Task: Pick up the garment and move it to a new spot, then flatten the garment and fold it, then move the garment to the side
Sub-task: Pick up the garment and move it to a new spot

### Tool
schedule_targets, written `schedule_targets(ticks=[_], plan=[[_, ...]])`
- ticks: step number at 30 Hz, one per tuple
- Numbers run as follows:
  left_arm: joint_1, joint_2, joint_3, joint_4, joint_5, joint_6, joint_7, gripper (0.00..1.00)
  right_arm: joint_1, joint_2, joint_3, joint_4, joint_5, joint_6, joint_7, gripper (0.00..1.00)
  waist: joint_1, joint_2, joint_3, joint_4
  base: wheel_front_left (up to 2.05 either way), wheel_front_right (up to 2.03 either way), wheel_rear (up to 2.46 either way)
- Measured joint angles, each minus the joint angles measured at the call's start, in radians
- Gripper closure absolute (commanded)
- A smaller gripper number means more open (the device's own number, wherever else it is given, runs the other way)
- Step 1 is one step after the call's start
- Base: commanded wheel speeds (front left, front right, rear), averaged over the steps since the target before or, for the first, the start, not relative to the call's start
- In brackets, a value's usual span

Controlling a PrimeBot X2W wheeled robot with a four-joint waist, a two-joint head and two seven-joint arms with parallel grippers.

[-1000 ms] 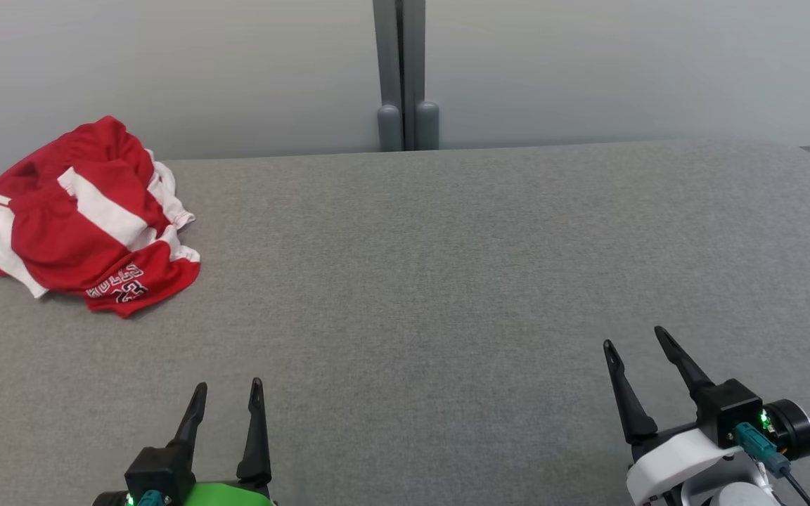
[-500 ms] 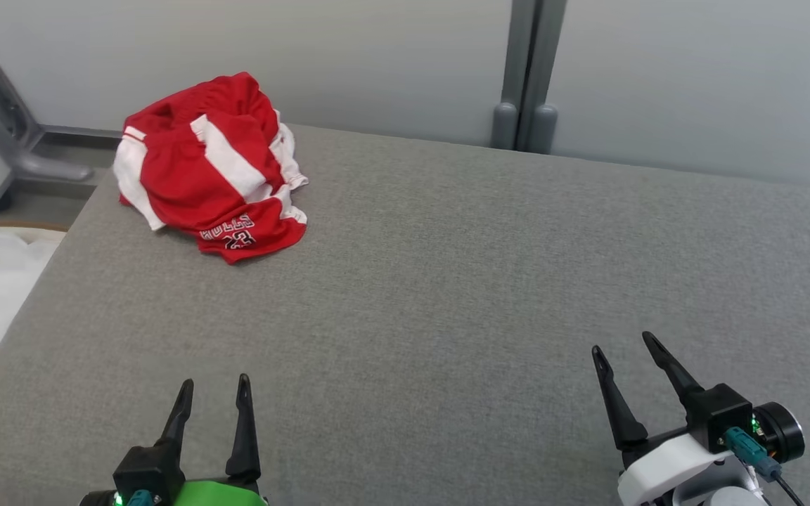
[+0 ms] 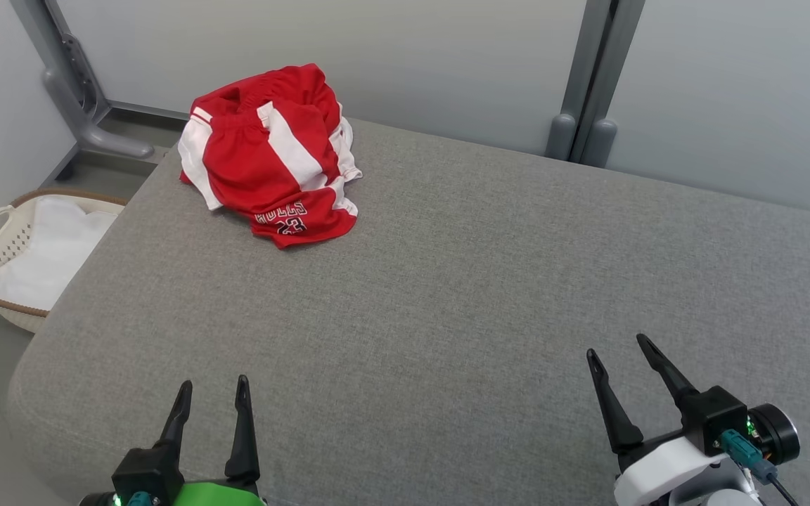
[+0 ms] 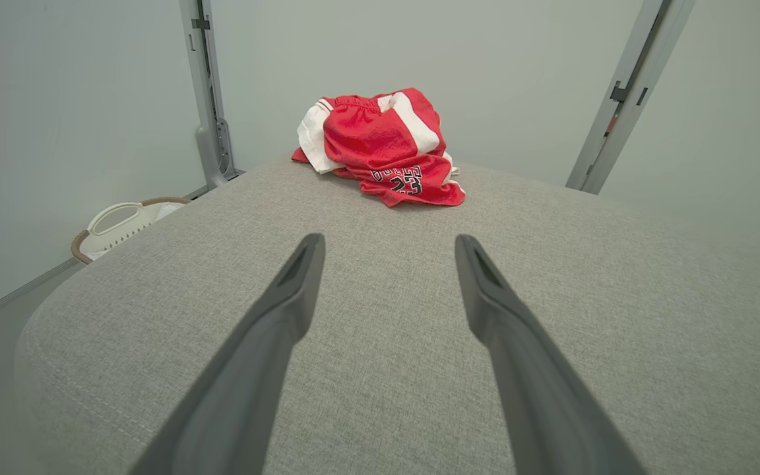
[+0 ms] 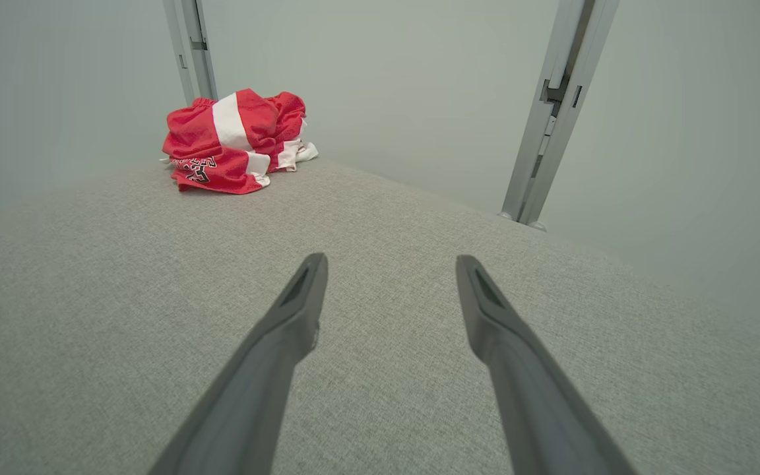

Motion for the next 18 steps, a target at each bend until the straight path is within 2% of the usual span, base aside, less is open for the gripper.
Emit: schedule_targets(ticks=[8,12,15,18], plan=[[-0.007,0.006,0.044,-0.028,0.041,0.000,0.000,0.00,0.008,0.000,0.001,-0.006,-0.006,0.000,0.000,0.00,0.0000,0.0000,0.015,-0.011,0.00,0.00,0.00],[-0.100,0.048,0.121,-0.094,0.049,-0.008,0.000,0.00,0.001,0.000,0.008,-0.025,-0.018,0.000,0.000,0.00,0.0000,0.0000,0.038,-0.021,0.00,0.00,0.00],[-0.199,0.101,0.168,-0.133,0.055,-0.023,0.000,0.00,-0.015,0.000,0.011,-0.035,-0.039,0.000,0.000,0.00,0.0000,0.0000,0.062,-0.033,0.00,0.00,0.00],[-0.298,0.153,0.181,-0.138,0.057,-0.037,0.000,0.00,-0.033,0.000,0.015,-0.041,-0.061,0.000,0.000,0.00,0.0000,0.0000,0.090,-0.047,0.00,0.00,0.00]])
